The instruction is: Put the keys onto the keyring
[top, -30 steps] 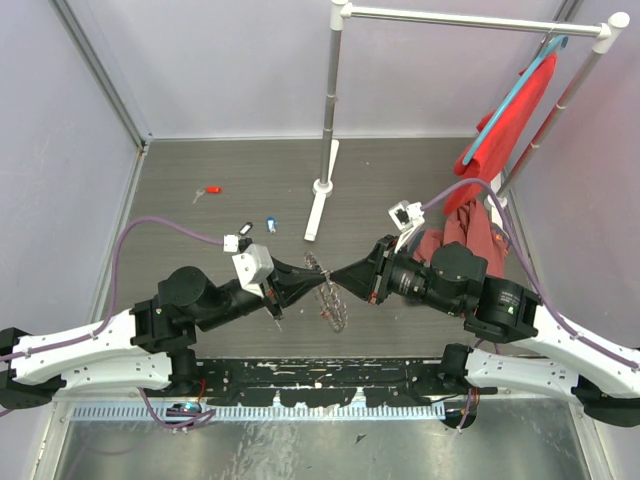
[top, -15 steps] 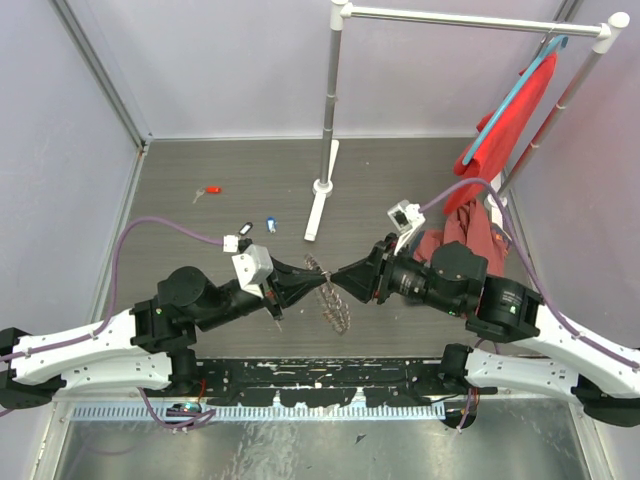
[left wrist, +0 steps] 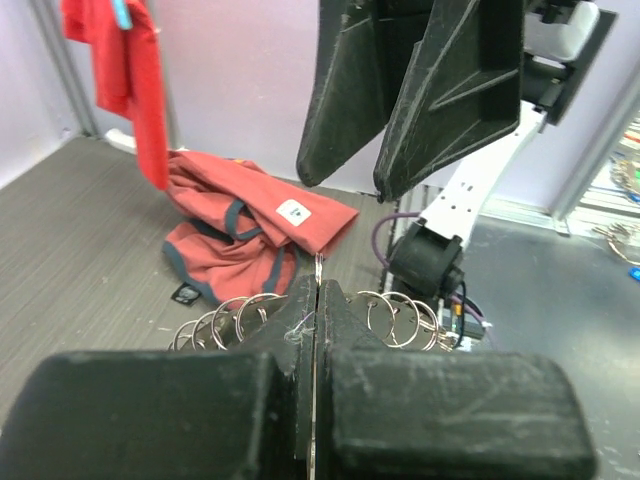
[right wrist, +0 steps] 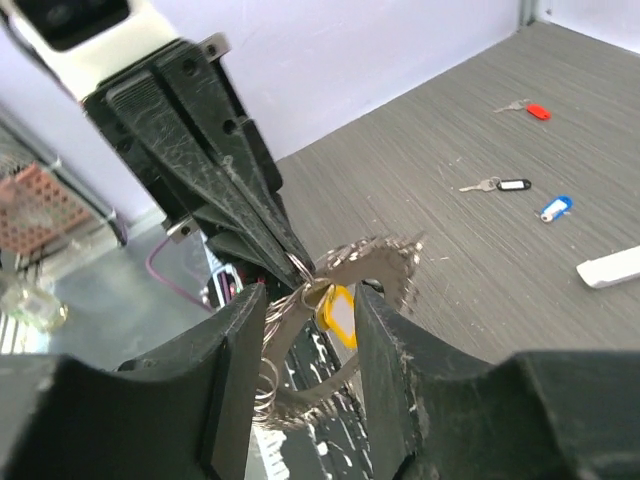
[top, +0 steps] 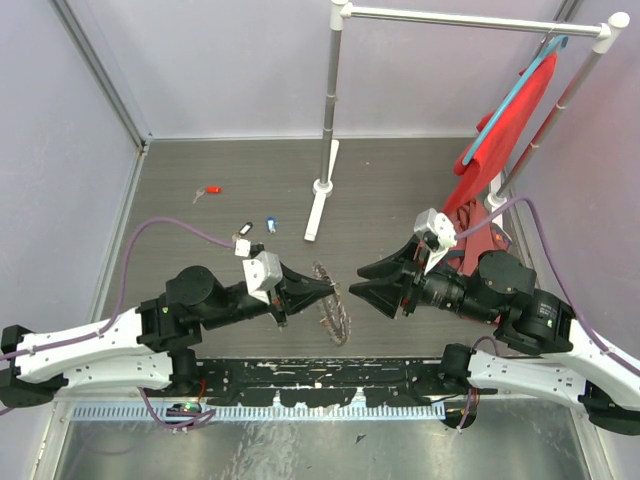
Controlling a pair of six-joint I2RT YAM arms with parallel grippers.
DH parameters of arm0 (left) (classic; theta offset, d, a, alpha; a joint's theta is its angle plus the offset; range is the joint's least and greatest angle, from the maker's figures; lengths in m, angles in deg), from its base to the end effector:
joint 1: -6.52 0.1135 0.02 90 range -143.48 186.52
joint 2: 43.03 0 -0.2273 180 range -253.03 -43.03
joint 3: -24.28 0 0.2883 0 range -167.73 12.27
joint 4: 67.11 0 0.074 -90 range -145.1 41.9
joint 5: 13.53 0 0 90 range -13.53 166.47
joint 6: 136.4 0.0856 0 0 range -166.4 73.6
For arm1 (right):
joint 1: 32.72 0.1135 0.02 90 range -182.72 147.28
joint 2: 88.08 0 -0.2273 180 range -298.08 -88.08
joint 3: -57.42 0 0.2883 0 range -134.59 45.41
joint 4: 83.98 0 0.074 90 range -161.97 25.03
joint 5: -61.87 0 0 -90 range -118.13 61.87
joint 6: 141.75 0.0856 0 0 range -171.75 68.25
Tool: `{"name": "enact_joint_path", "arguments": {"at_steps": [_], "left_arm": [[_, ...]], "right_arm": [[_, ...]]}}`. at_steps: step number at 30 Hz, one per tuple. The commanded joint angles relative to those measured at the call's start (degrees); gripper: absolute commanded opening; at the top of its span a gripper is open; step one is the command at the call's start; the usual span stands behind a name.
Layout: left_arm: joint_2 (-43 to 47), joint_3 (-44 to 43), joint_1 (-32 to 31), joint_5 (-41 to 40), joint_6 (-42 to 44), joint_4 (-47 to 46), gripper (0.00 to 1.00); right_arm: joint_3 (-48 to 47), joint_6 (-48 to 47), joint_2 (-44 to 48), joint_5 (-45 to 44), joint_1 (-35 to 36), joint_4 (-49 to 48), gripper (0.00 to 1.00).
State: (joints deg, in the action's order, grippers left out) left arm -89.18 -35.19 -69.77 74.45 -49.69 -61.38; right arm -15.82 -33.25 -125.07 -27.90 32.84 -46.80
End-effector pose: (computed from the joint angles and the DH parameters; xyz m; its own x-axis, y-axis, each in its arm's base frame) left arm 0.0743 -0.2919 0.3649 -0.0240 -0.1436 -0.9893 0.9628 0.2630 -0.0615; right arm 0.0951 0.2100 0.4181 -0.2958 0.1161 -0.9482 -0.8628 0.3936 0.3173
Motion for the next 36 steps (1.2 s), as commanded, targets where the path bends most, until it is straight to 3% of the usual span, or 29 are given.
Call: {"name": "enact_joint_path", "arguments": {"at_steps": [1, 8, 16, 36], "left_arm": [[-0.7, -3.5, 0.0, 9.0, -1.2, -5.9, 0.00], [-2.3, -3.5, -0.1, 14.2, -3.6, -9.1, 0.00], [-2.9, -4.3, 0.0, 15.5, -3.7, -9.3, 0.00], [-3.3, -4.7, 0.0, 16.6, -3.7, -8.6, 0.00]], "right_arm": [[-1.1, -12.3, 1.3, 11.7, 0.2, -2.2, 0.46], [-2.3, -16.0, 1.6, 18.5, 0.2, -1.2, 0.36], [-3.6, -16.2, -0.4, 20.8, 0.2, 1.2, 0.37], [-3.3, -15.7, -2.9, 21.8, 0.2, 0.6, 0.16]]}}
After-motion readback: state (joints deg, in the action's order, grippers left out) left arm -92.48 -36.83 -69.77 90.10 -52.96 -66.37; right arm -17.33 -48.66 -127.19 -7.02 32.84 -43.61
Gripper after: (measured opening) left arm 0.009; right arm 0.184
